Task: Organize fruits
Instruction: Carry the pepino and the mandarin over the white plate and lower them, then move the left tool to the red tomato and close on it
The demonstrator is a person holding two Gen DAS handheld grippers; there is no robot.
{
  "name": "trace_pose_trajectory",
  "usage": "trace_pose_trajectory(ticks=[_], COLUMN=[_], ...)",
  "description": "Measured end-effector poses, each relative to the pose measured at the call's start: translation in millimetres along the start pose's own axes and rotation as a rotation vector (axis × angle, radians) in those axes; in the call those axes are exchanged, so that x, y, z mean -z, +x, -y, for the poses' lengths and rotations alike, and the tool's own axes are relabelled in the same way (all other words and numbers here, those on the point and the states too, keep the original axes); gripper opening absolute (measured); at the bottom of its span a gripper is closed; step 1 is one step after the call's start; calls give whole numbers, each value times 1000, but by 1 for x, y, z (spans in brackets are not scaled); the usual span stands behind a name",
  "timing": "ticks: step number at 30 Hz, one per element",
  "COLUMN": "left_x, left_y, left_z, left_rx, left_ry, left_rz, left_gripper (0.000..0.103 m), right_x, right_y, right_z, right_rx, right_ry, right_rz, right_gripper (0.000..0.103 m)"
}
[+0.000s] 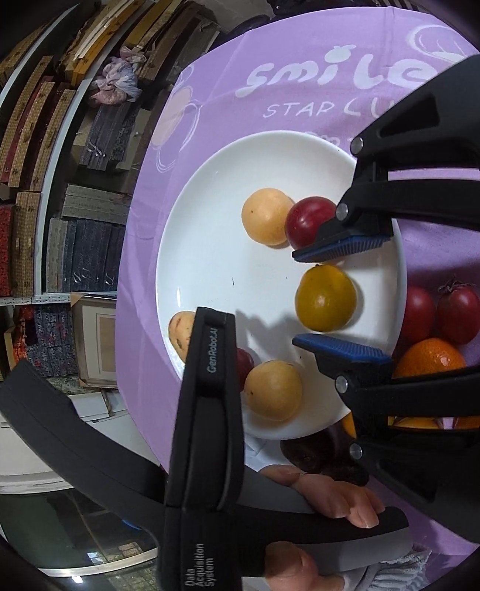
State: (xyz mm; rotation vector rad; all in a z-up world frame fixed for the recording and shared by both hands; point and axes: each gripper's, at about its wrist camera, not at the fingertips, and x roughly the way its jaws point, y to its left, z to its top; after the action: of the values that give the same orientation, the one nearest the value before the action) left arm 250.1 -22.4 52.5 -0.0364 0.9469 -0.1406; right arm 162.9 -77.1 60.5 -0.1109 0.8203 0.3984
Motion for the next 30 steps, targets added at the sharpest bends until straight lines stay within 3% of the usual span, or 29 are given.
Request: trace_pose_trajectory(ticks=[5,7,9,11,18,25,30], left_x=[6,9,14,17,29,94,134], left_y=[-13,-25,-38,-49,-87,-127,-133], left_z=[-7,-12,-14,-16,-15,-29,-43], left_rx=[-8,-10,-18,-10,-17,-159,-159], left_ry=[-3,-5,-3,-2,8,74,20], left_rz=[18,32,55,67,108,167,134], left_gripper=[45,45,45,47,47,48,48], right_x=[5,11,21,32,77,118,136], right_y=[-24,-39,-56,-73,-111,-131,-139], right_z=[9,12,14,15,25,28,35], right_rx=[1,7,18,27,28,42,49], right_ry=[22,29,35,42,109,187,230], right_rz=[46,67,90,109,141,175,200], right_gripper=[48,53,68,73,73,76,78])
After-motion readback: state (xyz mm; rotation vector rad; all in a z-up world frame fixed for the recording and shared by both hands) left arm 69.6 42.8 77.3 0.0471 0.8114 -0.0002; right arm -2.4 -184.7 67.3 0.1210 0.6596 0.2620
